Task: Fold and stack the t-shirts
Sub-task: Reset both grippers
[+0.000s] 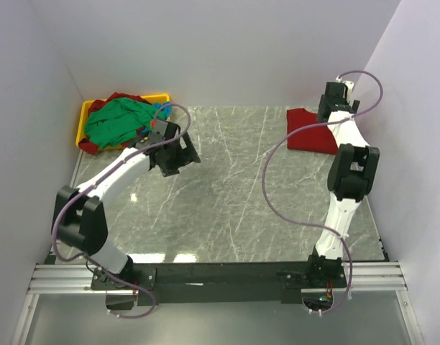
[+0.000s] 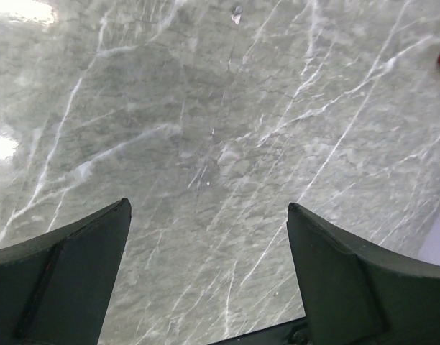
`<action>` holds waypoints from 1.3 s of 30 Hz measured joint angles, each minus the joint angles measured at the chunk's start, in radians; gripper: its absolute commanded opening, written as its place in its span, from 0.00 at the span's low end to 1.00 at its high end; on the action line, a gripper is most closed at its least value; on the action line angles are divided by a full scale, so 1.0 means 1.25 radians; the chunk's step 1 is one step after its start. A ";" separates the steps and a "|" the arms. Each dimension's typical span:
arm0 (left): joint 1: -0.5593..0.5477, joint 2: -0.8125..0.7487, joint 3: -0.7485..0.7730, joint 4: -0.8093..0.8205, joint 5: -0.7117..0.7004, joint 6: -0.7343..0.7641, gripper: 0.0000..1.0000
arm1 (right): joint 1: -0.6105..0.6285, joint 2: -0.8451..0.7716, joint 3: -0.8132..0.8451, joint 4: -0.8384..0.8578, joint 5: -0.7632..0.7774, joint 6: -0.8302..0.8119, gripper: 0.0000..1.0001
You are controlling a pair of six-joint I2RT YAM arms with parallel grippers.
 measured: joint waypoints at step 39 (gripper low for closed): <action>-0.002 -0.451 -0.283 0.173 -0.264 0.017 0.96 | 0.439 -0.757 -0.707 -0.054 -0.304 0.280 0.93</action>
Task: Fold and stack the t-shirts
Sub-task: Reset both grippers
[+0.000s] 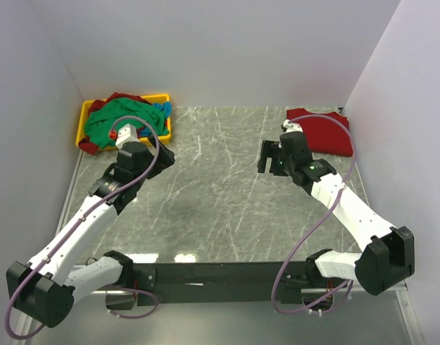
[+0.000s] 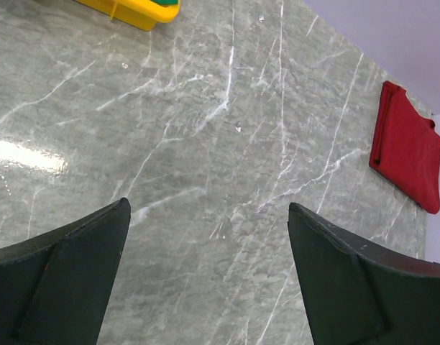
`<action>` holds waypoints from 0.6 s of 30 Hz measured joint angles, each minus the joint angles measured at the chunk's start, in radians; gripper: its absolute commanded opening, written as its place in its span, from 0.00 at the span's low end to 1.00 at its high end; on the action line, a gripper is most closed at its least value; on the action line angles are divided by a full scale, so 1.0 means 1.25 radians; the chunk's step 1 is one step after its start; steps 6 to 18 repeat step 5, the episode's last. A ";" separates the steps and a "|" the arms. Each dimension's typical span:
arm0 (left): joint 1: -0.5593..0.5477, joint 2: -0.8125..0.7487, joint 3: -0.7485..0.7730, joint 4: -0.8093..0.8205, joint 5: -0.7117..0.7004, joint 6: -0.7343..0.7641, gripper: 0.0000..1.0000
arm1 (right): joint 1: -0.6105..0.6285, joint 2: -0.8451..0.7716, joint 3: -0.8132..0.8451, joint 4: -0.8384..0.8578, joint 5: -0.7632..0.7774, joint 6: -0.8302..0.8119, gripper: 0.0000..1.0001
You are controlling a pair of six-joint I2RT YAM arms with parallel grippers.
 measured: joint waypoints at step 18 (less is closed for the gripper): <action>0.000 0.000 0.000 -0.001 -0.012 0.000 0.97 | 0.000 0.000 0.000 0.000 -0.001 0.000 0.93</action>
